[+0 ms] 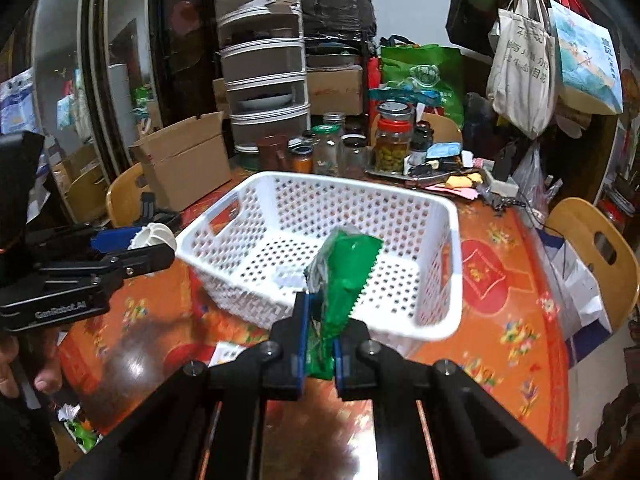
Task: Organize soft objects
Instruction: 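Lift the green packet with the right tool while the left tool carries the flower piece over the basket, then open the right tool to drop the packet while the left tool drops the flower piece into the basket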
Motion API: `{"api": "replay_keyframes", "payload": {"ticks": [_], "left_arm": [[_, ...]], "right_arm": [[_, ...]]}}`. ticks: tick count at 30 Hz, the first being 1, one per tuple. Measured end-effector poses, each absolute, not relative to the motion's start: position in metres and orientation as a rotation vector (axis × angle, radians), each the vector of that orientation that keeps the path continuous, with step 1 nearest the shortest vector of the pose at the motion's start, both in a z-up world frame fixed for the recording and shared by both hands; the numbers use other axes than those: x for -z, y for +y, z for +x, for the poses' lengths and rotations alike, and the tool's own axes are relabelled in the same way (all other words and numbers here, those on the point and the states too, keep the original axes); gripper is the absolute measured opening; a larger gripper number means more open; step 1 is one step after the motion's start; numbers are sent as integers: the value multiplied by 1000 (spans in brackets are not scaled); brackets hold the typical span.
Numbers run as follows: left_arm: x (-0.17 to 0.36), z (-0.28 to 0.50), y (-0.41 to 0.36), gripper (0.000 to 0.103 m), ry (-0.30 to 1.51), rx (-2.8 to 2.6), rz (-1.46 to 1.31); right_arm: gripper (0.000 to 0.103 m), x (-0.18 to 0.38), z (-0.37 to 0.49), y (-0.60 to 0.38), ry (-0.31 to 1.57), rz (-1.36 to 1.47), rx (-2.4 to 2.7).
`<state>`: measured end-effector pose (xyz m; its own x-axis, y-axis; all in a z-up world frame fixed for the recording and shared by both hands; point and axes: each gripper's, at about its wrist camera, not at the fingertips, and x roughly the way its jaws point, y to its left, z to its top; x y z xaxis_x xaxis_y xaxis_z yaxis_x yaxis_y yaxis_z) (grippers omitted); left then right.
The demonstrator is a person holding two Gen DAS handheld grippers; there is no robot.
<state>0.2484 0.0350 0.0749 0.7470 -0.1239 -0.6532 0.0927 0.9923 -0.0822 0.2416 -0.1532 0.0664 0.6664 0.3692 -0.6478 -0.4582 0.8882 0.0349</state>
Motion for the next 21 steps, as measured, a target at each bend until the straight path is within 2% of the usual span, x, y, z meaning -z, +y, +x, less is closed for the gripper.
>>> {"api": "replay_keyframes", "payload": {"ticks": [9,21], "left_arm": [[-74,327,26,42,809,90,-58],[-7,414,24,42,1024,43,-84]], "right_arm": [[8,-53,311,-138,819,-174,-421],[8,-1,378,-130,1011,-180,-366]]}}
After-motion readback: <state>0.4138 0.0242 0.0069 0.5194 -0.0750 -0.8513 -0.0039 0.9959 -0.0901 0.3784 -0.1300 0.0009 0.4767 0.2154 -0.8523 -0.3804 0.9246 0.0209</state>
